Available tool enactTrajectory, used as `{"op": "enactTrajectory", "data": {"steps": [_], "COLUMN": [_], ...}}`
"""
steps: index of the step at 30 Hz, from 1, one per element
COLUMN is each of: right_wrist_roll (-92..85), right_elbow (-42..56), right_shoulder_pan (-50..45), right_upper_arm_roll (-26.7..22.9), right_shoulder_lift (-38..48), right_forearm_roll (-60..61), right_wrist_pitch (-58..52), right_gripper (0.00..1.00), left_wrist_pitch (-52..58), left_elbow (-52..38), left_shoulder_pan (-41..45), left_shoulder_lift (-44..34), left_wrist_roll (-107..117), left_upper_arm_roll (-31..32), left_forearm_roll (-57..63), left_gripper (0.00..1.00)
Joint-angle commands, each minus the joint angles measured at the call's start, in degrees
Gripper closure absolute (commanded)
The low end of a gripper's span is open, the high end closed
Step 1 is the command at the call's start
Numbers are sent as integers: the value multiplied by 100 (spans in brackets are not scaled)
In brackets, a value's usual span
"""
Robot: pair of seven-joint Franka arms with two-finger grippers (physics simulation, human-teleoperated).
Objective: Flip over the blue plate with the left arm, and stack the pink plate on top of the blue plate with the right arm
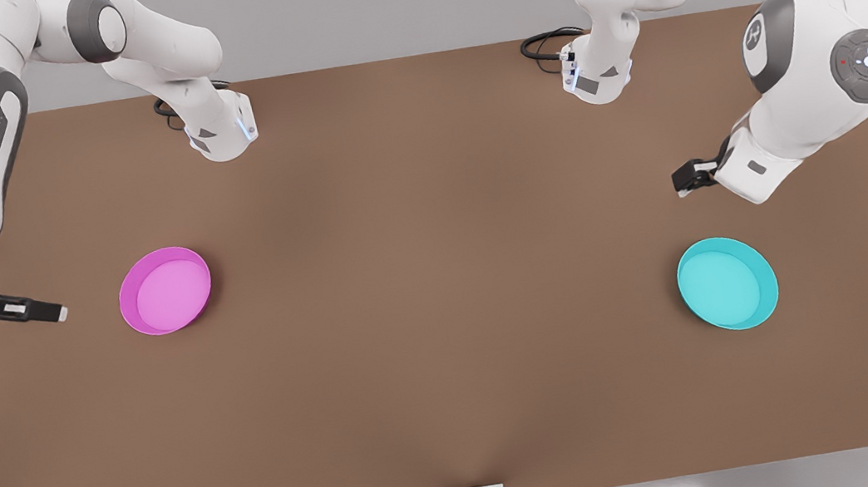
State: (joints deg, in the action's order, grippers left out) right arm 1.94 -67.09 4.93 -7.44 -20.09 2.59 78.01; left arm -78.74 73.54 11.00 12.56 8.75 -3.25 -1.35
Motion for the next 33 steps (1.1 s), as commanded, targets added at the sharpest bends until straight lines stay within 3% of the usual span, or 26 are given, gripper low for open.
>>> {"op": "enactTrajectory", "data": {"steps": [1, 4, 7, 10, 14, 19, 27, 28, 29, 30, 33], "right_wrist_roll": [-27, -27, -18, -18, -18, -18, -18, -18, -18, -18, -18], "right_elbow": [3, 3, 3, -6, -6, -6, -15, -15, -41, -50, -50], "right_shoulder_pan": [-1, -1, -1, -1, -1, -10, -10, -10, -10, -10, -9], "right_upper_arm_roll": [-3, -3, -3, -3, -3, 6, 23, 23, 23, 32, 32], "right_shoulder_lift": [5, 14, 5, 5, -3, -3, -3, -12, -3, -3, -3], "right_forearm_roll": [5, 5, 14, 5, 5, 14, 5, 14, 14, 14, 14], "right_wrist_pitch": [188, 179, 179, 179, 179, 170, 162, 170, 162, 162, 162], "right_gripper": [0, 0, 0, 0, 0, 0, 0, 0, 0, 0, 0], "left_wrist_pitch": [-80, -168, -1916, -2795, -3472, -3481, -3517, -3473, -3464, -3464, -3464], "left_elbow": [-6, 205, 161, 134, 178, 249, 697, 697, 688, 688, 688], "left_shoulder_pan": [-10, -369, -1371, -2295, -2638, -2857, -2857, -2857, -2849, -2849, -2849], "left_shoulder_lift": [-8, 536, 1846, 2795, 3306, 3596, 3719, 3701, 3693, 3684, 3684], "left_wrist_roll": [294, 312, -1031, -3466, -4944, -5964, -5894, -5639, -5586, -5577, -5542], "left_upper_arm_roll": [-1, -291, -300, -300, -370, -379, -379, -379, -379, -379, -379], "left_forearm_roll": [4, -58, -338, -1279, -1271, -1271, -1455, -1473, -1473, -1473, -1482], "left_gripper": [0, 0, 0, 0, 0, 0, 0, 12, 33, 37, 37]}}
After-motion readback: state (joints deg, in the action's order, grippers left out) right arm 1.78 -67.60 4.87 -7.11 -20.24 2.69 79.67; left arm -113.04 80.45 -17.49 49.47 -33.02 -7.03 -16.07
